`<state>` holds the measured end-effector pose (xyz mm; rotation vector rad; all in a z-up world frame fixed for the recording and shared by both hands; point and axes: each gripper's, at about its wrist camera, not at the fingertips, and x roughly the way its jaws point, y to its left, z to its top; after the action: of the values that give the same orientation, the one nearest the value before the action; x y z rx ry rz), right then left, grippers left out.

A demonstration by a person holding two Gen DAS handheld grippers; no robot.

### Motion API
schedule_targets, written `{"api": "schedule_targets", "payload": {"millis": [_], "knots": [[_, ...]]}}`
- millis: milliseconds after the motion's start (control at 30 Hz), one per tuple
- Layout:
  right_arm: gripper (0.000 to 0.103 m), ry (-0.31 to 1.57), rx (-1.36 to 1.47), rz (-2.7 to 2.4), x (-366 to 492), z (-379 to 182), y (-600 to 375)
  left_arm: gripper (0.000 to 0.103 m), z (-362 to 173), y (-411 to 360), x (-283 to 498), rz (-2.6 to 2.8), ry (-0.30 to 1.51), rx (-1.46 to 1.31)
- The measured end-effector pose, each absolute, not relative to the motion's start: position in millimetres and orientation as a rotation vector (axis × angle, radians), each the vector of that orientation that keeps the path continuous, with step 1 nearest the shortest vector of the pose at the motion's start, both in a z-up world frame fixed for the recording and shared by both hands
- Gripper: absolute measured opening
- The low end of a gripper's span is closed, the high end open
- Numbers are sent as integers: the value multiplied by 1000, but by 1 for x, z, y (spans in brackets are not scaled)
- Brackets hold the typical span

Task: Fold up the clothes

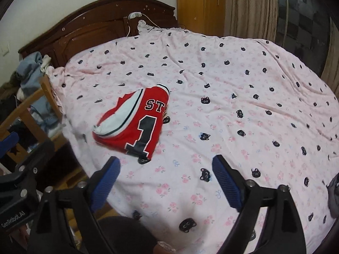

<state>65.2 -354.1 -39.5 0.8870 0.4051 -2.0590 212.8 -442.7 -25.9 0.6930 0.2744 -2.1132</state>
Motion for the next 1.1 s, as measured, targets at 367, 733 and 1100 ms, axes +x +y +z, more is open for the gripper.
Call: {"api": "schedule_targets", "payload": {"millis": [367, 733, 1100], "knots": [[92, 373, 821, -2098, 87, -17, -324, 103, -9, -419, 235, -2127, 224, 656], [92, 361, 800, -2114, 98, -4, -306, 103, -4, -406, 249, -2125, 211, 649], [92, 383, 794, -2115, 106, -2, -300, 103, -3, -407, 261, -2115, 224, 624]]}}
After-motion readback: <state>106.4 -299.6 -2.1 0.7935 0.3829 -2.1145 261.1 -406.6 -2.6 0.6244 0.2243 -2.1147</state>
